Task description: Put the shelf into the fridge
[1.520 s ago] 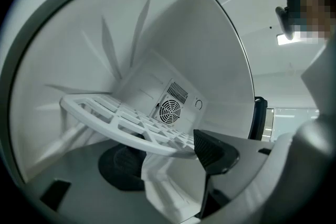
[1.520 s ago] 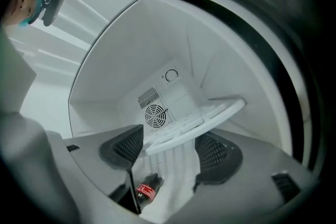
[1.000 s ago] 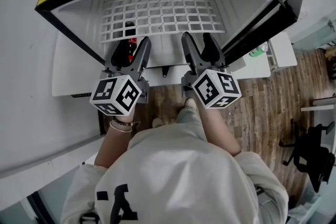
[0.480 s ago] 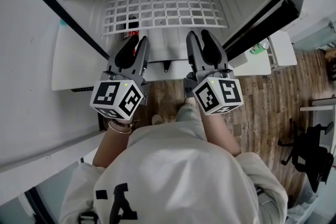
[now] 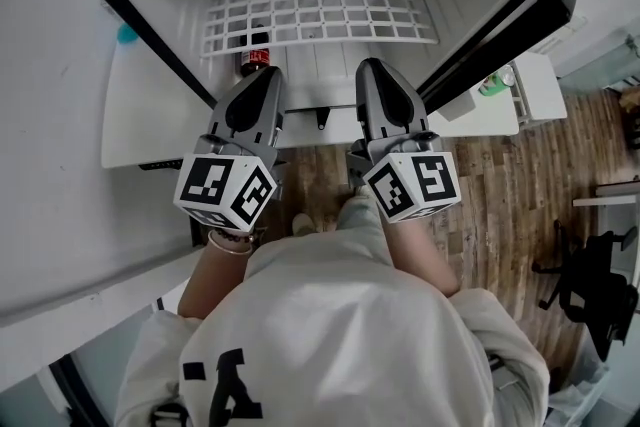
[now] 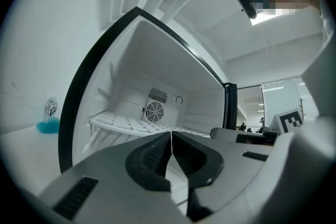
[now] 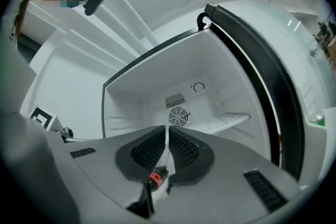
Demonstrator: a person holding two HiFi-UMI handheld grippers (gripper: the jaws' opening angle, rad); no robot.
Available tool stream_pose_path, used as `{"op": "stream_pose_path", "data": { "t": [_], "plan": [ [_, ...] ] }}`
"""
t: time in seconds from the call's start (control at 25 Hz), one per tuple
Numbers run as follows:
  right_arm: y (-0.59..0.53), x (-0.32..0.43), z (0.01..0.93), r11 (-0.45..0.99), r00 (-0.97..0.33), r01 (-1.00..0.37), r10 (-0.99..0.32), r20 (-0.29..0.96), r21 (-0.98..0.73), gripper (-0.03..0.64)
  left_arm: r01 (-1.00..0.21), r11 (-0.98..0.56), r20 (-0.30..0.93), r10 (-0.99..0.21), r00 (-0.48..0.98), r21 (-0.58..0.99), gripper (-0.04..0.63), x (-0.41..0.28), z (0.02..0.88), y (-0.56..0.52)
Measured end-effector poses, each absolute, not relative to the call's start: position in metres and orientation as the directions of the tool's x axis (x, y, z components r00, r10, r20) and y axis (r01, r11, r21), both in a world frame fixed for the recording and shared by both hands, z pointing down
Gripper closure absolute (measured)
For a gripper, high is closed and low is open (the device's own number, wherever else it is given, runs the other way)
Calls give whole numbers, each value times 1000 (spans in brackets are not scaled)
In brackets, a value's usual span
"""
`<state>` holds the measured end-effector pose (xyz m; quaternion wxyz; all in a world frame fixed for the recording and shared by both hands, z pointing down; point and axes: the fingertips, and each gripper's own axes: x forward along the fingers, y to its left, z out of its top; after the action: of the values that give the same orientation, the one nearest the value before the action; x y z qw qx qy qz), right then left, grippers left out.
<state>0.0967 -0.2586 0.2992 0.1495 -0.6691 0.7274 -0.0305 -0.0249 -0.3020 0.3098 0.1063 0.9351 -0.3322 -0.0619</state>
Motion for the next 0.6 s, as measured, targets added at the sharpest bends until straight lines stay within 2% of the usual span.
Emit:
{"op": "stream_pose_path", "data": {
  "t": [0.4,0.6],
  "plan": [
    [-240,75,310,132,-92,-955,-983,-158,-267,580,-562,-784,-63,-595,801,265,591,-29,310,-281],
    [-230,65,304,182,-139,-946,-975,-171,-270,580,-572,-764,-78,-617,783,298,589,-43,306,-268]
  ]
}}
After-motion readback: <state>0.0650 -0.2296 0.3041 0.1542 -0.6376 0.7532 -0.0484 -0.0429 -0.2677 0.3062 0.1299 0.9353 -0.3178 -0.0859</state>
